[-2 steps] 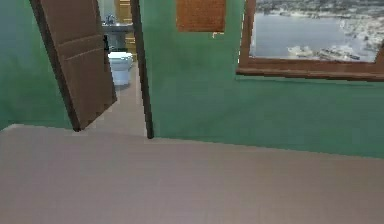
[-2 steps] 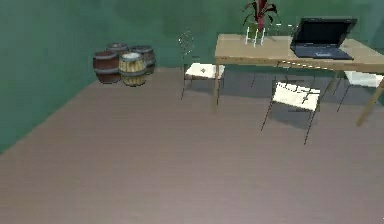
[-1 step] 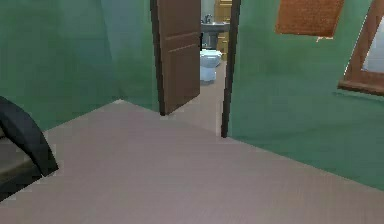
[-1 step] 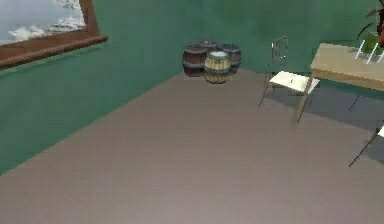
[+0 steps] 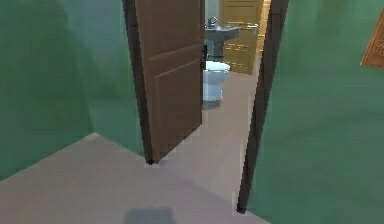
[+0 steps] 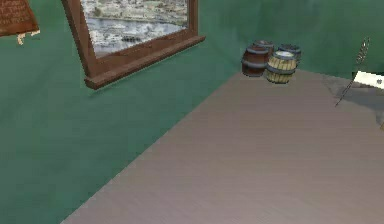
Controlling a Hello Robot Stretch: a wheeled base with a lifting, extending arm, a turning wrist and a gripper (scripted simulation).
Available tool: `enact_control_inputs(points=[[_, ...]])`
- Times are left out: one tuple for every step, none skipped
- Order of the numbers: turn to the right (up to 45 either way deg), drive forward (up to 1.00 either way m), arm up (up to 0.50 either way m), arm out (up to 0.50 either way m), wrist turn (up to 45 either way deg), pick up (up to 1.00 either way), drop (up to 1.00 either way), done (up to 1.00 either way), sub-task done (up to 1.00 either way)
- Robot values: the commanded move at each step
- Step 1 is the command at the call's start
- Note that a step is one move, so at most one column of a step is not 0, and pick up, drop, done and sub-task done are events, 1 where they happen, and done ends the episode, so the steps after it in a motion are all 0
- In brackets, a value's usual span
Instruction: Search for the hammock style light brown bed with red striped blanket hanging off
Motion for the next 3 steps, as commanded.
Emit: enact_control_inputs(points=[[-3.0,0.00,0.00,0.00,0.0,0.00,0.00,0.00,0.00],[0.0,1.00,0.00,0.00,0.0,0.00,0.00,0.00,0.00],[-3.0,0.00,0.00,0.00,0.0,0.00,0.00,0.00,0.00]])
